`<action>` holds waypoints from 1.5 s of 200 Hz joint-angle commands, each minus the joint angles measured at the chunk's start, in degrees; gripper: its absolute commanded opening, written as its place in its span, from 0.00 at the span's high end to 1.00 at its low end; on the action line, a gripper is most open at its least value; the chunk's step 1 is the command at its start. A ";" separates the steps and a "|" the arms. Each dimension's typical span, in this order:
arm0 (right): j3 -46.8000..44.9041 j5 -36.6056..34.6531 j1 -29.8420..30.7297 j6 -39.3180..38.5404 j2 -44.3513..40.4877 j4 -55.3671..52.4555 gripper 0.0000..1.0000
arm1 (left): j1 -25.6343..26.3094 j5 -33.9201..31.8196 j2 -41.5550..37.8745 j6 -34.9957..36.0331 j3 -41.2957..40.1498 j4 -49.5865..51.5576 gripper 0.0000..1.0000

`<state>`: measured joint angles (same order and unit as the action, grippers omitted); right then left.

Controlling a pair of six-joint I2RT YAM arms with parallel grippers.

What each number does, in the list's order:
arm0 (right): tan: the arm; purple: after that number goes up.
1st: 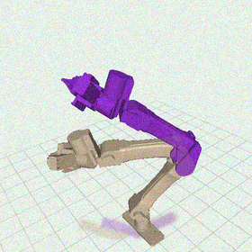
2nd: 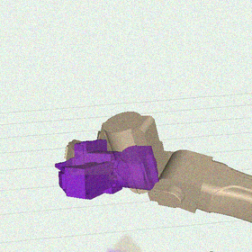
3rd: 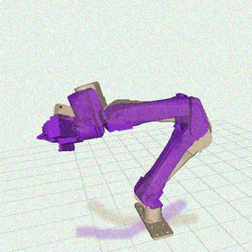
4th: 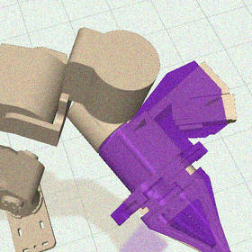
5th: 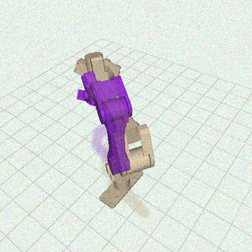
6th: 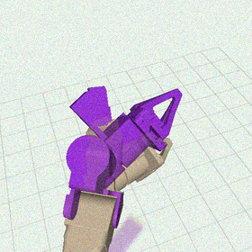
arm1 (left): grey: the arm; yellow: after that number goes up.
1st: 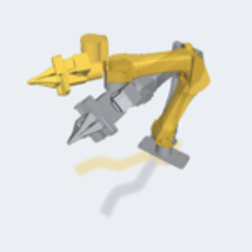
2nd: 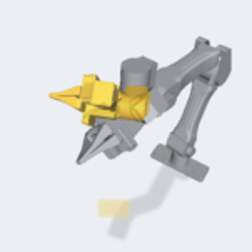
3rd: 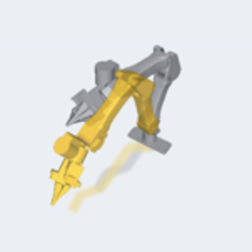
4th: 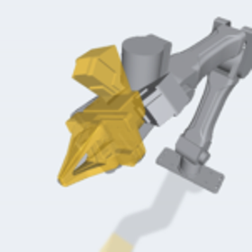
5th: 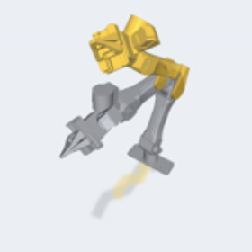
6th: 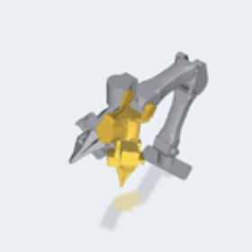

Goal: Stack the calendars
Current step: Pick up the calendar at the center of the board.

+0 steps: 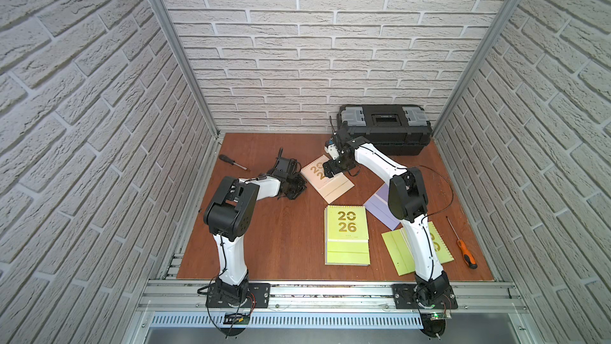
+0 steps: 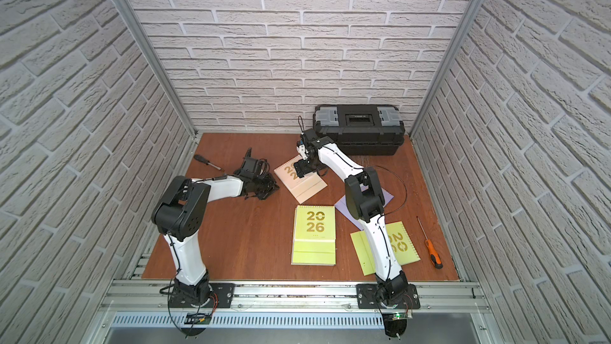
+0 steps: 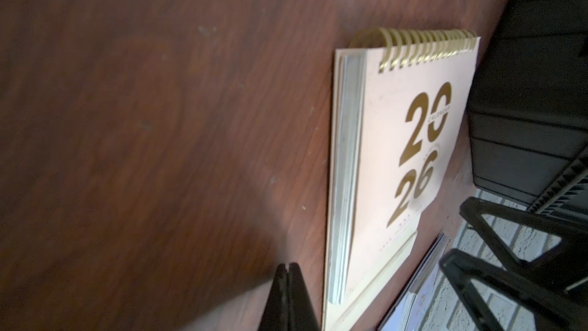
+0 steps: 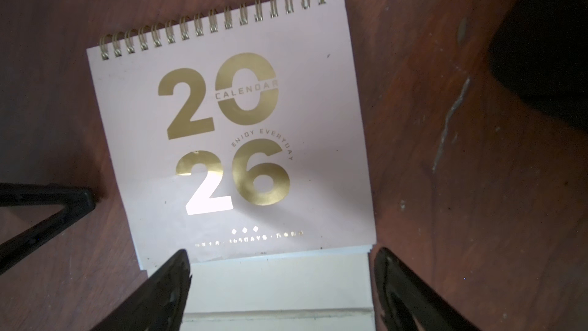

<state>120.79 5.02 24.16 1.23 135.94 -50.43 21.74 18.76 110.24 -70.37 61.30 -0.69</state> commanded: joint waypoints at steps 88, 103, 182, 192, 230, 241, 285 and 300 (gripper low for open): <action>3.22 3.46 -1.57 2.57 4.80 -0.63 0.06 | -0.79 0.32 2.14 0.73 2.41 -0.34 1.00; 3.76 3.69 -1.67 3.22 5.51 -0.79 0.04 | -0.81 0.13 2.18 1.24 2.82 0.35 1.00; 5.76 7.77 -1.58 5.93 6.91 -3.35 0.01 | -1.39 -0.34 1.61 2.17 3.02 1.54 1.00; 4.98 9.10 -1.42 6.34 6.35 -3.21 0.00 | -1.55 -0.39 1.80 2.23 3.12 1.86 1.00; 0.44 14.42 -0.79 8.77 4.05 -0.33 0.00 | -2.13 -0.69 2.61 2.99 4.22 3.09 1.00; -0.50 15.63 -0.83 9.45 3.57 0.49 0.00 | -2.20 -0.79 2.79 3.41 4.69 3.51 1.00; -3.29 21.26 -0.78 12.32 2.41 3.47 0.01 | -3.03 -0.79 3.78 3.91 5.59 4.47 1.00; -4.53 21.35 -0.70 14.04 2.06 4.10 0.01 | -3.53 -0.76 3.81 4.08 5.72 4.57 1.00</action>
<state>119.22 21.10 22.46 11.62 138.87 -46.26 19.20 18.46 112.73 -67.29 65.65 3.14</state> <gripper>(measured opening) 0.989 0.045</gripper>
